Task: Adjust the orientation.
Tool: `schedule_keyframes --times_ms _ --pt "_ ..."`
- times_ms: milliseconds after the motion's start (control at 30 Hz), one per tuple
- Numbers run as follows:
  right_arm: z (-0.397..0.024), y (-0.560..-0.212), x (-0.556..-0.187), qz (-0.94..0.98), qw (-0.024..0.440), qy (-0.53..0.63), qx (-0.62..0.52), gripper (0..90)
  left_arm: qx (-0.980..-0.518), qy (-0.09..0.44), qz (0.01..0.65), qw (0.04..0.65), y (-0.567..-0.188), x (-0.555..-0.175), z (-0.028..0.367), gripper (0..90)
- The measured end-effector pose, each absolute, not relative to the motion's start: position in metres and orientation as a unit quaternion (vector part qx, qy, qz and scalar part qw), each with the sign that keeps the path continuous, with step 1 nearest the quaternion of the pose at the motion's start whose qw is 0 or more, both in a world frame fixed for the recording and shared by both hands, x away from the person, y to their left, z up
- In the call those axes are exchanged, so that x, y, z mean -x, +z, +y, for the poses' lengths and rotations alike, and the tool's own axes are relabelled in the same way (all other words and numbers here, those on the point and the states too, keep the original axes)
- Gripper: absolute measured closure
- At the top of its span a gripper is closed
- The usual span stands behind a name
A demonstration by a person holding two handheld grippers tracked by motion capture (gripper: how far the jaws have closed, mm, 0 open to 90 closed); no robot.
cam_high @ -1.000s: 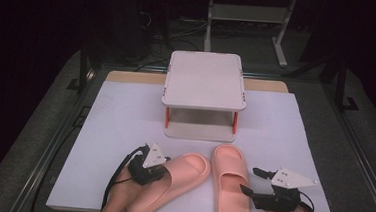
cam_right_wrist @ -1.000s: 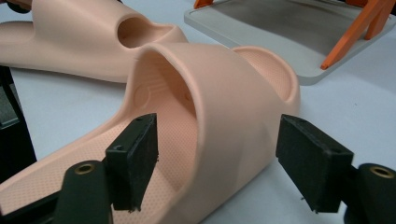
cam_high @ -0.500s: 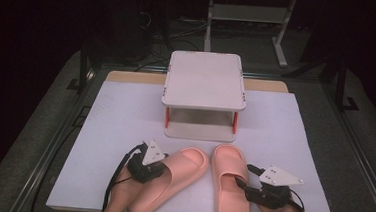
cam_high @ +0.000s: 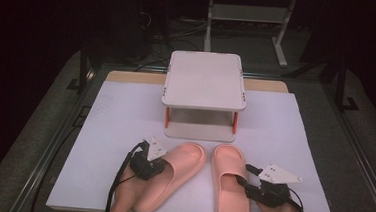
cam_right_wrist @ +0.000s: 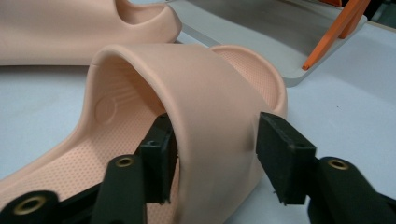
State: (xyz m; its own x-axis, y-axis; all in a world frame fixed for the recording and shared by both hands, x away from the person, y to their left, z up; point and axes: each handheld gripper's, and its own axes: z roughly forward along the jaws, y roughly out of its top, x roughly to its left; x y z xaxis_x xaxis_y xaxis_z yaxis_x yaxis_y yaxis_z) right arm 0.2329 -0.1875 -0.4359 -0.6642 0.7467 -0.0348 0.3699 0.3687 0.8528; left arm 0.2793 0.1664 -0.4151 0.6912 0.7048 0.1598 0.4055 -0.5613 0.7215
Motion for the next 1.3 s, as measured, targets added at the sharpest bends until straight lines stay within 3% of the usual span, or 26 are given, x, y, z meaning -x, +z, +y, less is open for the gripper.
schedule_keyframes --times_ms 433,1300 --pt "-0.1814 -0.4378 -0.2361 0.795 0.245 0.425 -0.357 55.6 -0.850 0.223 0.335 0.340 -0.4157 -0.2801 0.1637 75.4" --pt "-0.1840 -0.4378 -0.2430 0.792 0.257 0.415 -0.367 67.5 -0.845 0.223 0.342 0.344 -0.4143 -0.2805 0.1671 75.5"
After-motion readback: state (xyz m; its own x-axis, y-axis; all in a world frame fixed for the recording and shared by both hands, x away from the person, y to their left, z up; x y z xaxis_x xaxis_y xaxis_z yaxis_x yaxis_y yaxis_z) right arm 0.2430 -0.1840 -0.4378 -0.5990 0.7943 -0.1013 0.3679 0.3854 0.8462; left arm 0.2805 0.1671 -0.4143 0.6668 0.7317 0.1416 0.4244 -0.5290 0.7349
